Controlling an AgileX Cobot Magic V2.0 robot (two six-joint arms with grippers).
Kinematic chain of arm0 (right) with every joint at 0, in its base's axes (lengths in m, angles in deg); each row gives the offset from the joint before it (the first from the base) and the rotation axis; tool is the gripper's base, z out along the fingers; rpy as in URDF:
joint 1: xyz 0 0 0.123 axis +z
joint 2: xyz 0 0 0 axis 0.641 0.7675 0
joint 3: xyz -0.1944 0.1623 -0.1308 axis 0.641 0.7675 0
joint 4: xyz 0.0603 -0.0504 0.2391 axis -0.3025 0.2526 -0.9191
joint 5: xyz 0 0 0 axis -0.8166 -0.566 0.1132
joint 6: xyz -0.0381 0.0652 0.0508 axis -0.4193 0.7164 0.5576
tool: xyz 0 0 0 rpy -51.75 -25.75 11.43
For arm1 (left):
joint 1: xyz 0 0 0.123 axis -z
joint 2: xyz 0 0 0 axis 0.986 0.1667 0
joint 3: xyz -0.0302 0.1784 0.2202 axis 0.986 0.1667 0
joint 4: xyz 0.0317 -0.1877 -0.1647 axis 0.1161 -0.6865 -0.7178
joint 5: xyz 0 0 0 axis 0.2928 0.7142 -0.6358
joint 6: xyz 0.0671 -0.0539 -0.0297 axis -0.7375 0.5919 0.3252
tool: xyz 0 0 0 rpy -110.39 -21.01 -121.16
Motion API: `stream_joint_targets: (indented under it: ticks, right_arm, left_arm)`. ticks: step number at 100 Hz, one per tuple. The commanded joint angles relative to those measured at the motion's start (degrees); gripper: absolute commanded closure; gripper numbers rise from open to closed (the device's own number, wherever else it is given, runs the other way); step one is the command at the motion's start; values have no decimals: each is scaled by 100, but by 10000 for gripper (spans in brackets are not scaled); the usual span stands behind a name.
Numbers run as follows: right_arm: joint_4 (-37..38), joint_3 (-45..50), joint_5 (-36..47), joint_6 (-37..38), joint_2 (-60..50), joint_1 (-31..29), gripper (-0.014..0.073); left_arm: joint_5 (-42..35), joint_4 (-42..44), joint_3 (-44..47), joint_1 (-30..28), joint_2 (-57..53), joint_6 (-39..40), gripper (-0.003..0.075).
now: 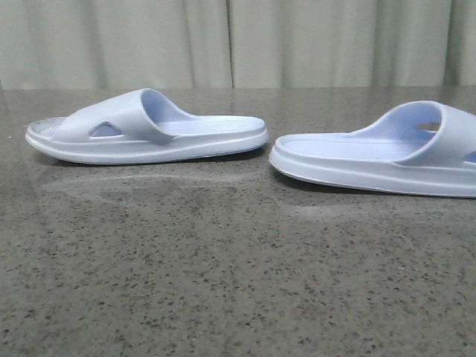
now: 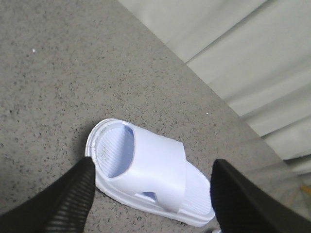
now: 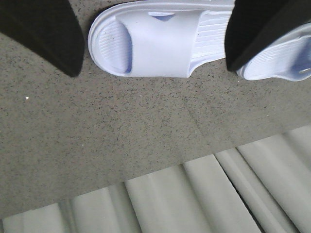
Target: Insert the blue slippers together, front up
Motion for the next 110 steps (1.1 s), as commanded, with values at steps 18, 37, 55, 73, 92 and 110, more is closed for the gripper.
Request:
stream_joint_targets:
  ticks: [18, 37, 55, 73, 92, 110]
  right_arm:
    - [-32, -202, 447, -16, 102, -30, 74]
    - [-32, -202, 439, -16, 102, -30, 74]
    - [-32, -202, 463, -16, 102, -30, 74]
    - [-32, -202, 476, -16, 102, -30, 74]
    - [-32, -202, 506, -16, 102, -30, 74]
    - [-32, -202, 598, -16, 102, -30, 74]
  left_arm:
    - [-407, -1199, -147, -6, 1183, 20, 274]
    - [-407, -1341, -290, -6, 1723, -101, 274]
    - [-380, -1328, -541, -6, 2028, -182, 274]
    - [-380, -1328, -758, -6, 2323, -307, 274]
    - [-345, -1339, -897, -6, 2563, -462, 274]
    - [-322, -1339, -995, -6, 2752, -462, 275]
